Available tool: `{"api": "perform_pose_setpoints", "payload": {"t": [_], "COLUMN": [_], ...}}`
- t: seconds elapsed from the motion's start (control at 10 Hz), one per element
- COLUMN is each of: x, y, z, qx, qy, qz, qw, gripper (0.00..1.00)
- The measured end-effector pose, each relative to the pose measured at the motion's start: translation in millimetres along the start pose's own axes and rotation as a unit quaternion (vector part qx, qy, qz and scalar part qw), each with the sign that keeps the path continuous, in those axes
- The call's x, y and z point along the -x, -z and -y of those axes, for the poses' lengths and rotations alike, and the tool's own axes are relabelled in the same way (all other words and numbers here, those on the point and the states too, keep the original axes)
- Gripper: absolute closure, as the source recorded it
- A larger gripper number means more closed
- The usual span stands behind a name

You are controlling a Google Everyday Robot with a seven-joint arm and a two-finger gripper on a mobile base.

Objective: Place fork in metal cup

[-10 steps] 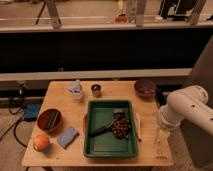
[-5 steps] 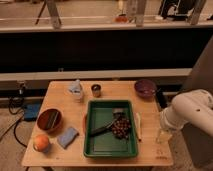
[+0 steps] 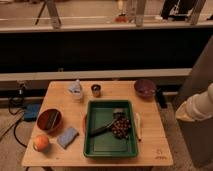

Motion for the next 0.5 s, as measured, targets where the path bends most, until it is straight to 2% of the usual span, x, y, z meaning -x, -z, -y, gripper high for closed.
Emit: {"api": "perform_pose_setpoints", "payload": {"t": [0.2, 0.4, 0.5], "x": [1, 13, 22], "y": [1, -1, -4], "z": [34, 61, 67], "qx": [-0.036, -0.082, -0.102], "qy": [-0.010, -0.013, -0.008], "qz": [0.012, 0.019, 0.016], "qw": [0.9992, 0.9964, 0.9946], "gripper": [1.00, 1.00, 1.00]}}
